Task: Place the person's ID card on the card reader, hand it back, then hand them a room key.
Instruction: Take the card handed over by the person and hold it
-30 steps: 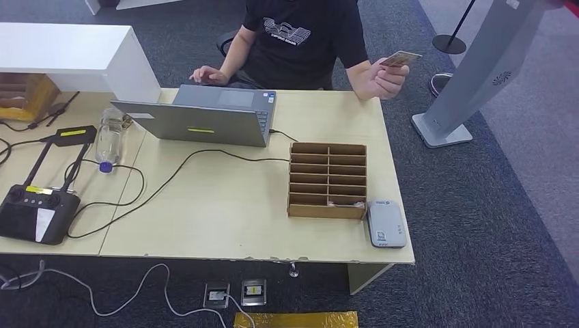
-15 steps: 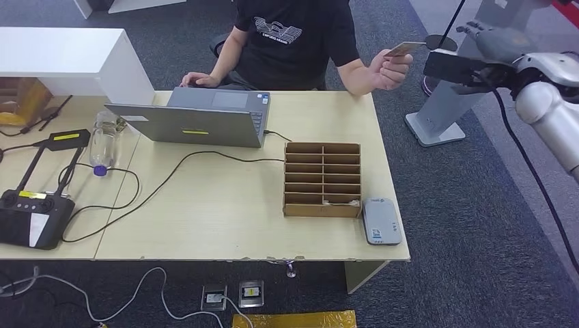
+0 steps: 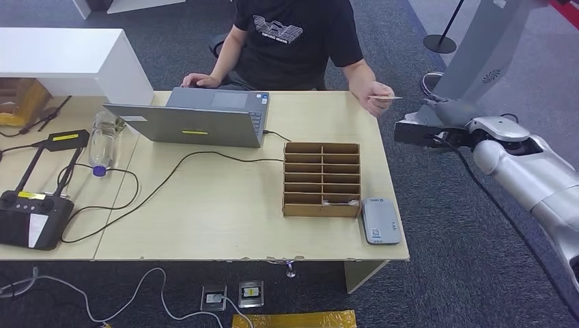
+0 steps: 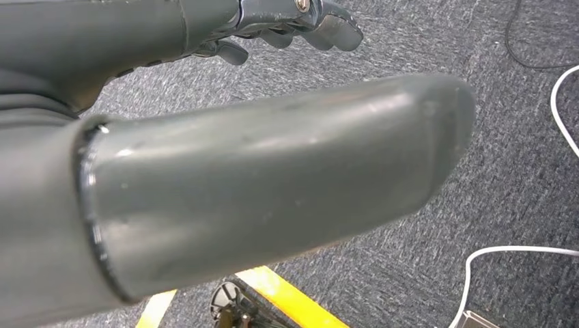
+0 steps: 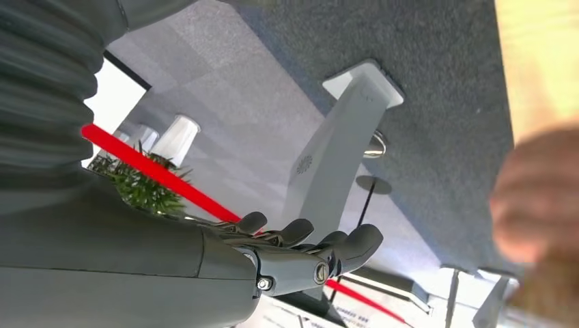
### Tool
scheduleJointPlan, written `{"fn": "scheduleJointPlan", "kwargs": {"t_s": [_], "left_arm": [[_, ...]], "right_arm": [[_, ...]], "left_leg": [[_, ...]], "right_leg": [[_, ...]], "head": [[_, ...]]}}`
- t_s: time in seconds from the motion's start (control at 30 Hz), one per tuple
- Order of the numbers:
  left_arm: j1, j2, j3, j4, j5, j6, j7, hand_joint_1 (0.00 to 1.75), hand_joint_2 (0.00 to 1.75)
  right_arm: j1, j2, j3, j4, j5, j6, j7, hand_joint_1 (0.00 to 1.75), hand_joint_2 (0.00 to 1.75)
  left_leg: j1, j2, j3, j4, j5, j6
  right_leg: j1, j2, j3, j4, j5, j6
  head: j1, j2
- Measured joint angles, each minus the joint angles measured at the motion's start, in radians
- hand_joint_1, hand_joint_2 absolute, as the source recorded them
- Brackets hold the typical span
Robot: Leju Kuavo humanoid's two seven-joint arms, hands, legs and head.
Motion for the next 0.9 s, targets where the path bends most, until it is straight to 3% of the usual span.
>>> {"fn": "scheduleJointPlan", "kwargs": {"t_s": [0.9], "left_arm": [[0.002, 0.0, 0.001, 0.0, 0.002, 0.016, 0.018, 0.0, 0.0]], "right_arm": [[0.023, 0.076, -0.018, 0.033, 0.089, -0.027, -0.055, 0.0, 1.75]], "left_leg": [[0.0, 0.0, 0.0, 0.0, 0.0, 0.0]], "right_leg": [[0.0, 0.0, 0.0, 0.0, 0.0, 0.0]], "head": [[0.0, 0.0]]}}
